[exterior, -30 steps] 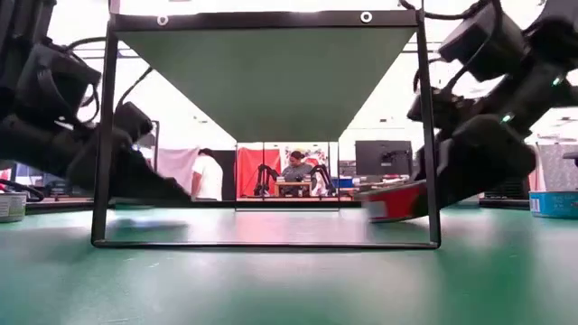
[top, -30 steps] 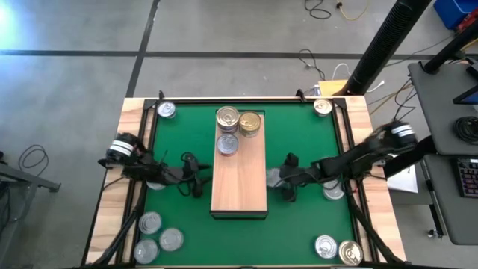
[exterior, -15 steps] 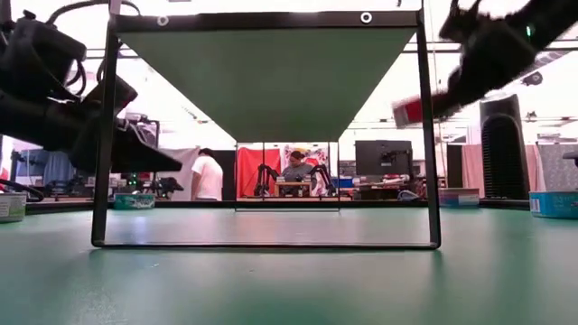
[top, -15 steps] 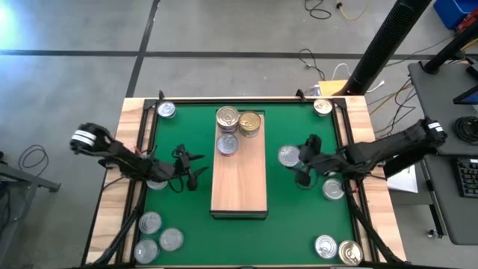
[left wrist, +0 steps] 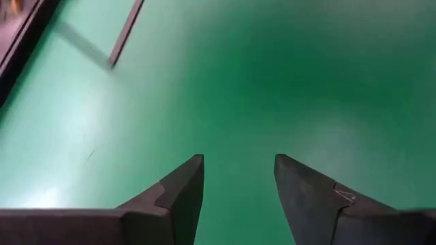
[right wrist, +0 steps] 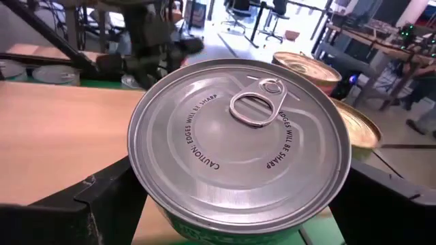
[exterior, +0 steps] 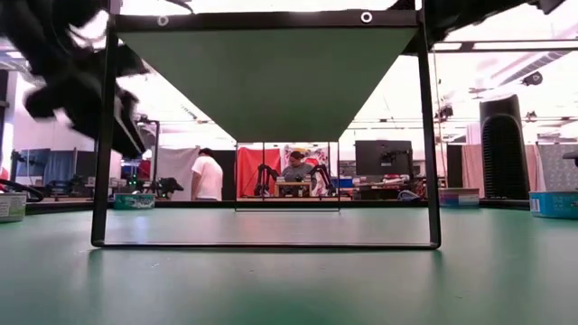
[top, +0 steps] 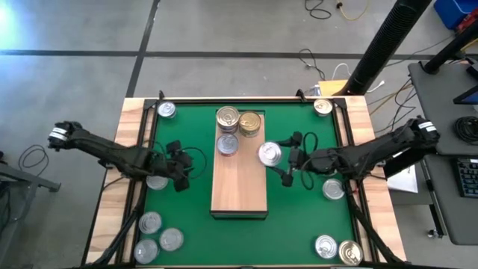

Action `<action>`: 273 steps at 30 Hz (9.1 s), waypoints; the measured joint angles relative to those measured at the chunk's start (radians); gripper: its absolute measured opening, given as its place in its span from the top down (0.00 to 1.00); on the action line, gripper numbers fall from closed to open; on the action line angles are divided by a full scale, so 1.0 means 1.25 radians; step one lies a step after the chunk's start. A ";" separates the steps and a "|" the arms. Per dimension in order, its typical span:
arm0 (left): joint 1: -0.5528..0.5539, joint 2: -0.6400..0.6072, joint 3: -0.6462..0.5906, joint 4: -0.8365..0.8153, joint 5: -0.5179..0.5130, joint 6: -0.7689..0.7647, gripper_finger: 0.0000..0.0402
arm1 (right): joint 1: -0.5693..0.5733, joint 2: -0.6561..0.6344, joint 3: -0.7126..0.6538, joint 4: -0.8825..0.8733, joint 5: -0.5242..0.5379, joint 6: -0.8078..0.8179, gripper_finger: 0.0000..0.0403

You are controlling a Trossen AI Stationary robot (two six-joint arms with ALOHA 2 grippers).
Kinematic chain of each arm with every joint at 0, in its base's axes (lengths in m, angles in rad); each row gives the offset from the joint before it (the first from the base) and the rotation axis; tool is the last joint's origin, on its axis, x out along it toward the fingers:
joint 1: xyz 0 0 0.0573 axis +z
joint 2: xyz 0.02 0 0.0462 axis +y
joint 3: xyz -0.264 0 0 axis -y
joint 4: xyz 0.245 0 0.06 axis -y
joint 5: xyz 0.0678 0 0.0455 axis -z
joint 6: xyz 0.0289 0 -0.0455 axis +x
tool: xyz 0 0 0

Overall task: Stack canned seafood by type on shelf
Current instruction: Stack the red tuna can on top of the other red tuna can on the shelf

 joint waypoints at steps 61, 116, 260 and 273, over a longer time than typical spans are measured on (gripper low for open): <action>0.212 -0.067 0.161 0.547 0.244 0.378 0.26 | -0.156 0.434 0.477 -0.198 -0.098 0.100 0.08; 0.256 0.070 0.177 0.598 0.105 0.527 0.31 | -0.165 0.465 0.498 -0.159 -0.064 0.078 0.08; 0.277 0.283 0.367 0.181 0.402 0.306 0.31 | -0.143 0.401 0.521 -0.268 -0.198 0.115 0.01; 0.277 0.283 0.365 0.195 0.401 0.309 0.31 | -0.214 0.273 0.523 -0.548 0.006 0.152 0.01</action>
